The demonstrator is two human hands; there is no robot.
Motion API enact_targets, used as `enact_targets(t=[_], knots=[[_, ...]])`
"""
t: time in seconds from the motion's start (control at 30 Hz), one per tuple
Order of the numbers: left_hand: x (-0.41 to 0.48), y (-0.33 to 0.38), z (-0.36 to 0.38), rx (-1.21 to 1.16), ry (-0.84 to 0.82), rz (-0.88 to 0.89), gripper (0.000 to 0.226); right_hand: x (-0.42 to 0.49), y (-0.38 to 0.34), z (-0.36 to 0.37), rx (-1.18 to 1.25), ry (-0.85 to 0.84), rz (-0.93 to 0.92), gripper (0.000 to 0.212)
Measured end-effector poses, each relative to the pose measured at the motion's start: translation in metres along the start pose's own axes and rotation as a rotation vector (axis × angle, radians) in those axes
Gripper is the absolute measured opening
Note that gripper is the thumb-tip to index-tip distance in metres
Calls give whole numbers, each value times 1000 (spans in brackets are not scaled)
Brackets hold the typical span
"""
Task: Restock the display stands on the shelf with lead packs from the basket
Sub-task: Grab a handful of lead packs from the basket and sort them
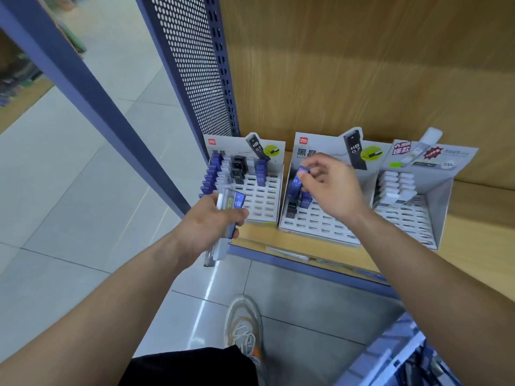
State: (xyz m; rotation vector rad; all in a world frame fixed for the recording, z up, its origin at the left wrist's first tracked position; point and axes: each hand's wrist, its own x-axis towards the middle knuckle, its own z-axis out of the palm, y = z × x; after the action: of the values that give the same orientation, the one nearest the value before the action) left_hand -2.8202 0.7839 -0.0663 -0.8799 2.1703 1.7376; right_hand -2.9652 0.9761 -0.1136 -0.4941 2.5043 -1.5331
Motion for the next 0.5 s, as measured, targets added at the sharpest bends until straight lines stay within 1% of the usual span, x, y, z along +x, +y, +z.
enact_targets(t=[0.03,0.17,0.27,0.37,0.5], knots=[[-1,-2,-2,-4,-1,-6,8,1,4,0,-16,13,0,3],[-2,-5,-5,22,-9,-3,17,-9,22,-11,-115,67,-3,3],[-1,-4,-2,41,-20,-3,16,-20,40,-16,-217,31,22,3],[-1,-2,1,47,-32,10,15,-25,53,-10,-252,-25,36,9],[-1,-3,2,41,-31,-1,14,-24,57,-2,-260,-11,23,10]])
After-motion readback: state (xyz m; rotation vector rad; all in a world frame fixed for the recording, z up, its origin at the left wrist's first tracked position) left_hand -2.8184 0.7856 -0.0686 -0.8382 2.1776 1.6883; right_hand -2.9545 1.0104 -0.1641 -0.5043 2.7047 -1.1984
